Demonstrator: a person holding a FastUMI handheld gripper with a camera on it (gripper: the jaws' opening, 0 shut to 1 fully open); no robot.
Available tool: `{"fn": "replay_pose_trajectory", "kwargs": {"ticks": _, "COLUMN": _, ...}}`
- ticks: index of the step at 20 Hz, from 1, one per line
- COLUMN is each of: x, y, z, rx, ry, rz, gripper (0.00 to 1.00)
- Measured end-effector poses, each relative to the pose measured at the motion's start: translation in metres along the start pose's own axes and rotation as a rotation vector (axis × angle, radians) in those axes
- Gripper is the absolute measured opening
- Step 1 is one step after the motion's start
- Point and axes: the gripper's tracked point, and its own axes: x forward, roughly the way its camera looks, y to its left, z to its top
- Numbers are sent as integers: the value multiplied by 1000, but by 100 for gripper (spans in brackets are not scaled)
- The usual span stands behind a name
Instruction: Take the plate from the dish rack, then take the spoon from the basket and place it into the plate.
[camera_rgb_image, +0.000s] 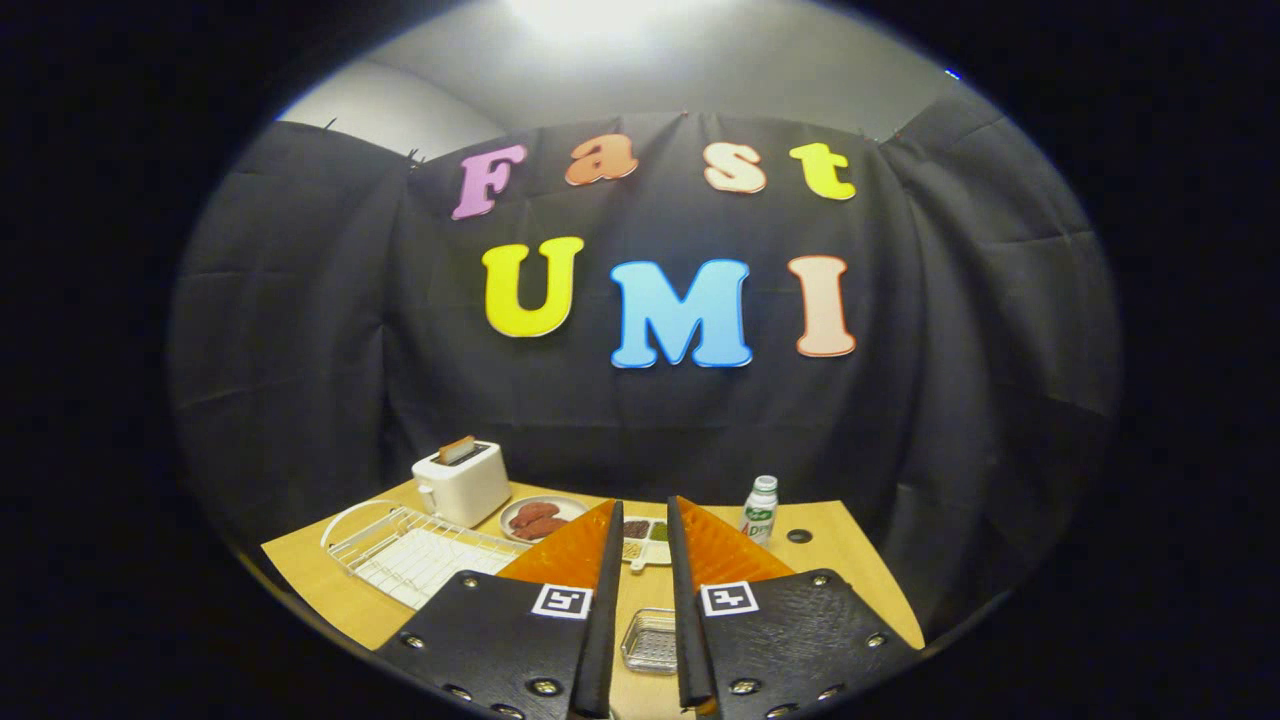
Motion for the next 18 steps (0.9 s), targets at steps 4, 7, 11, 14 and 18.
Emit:
{"fn": "replay_pose_trajectory", "kwargs": {"ticks": 4, "x": -3, "y": -17, "z": 26, "rx": 97, "ry": -91, "rz": -26, "gripper": 95}}
{"fn": "replay_pose_trajectory", "kwargs": {"ticks": 7, "x": -3, "y": -40, "z": 6, "rx": 126, "ry": -25, "rz": -73, "gripper": 95}}
{"fn": "replay_pose_trajectory", "kwargs": {"ticks": 11, "x": -9, "y": -49, "z": 4, "rx": 151, "ry": -35, "rz": -66, "gripper": 95}}
{"fn": "replay_pose_trajectory", "kwargs": {"ticks": 14, "x": -11, "y": -58, "z": 5, "rx": 121, "ry": -51, "rz": -66, "gripper": 95}}
{"fn": "replay_pose_trajectory", "kwargs": {"ticks": 18, "x": -8, "y": -67, "z": 2, "rx": 108, "ry": -39, "rz": -65, "gripper": 95}}
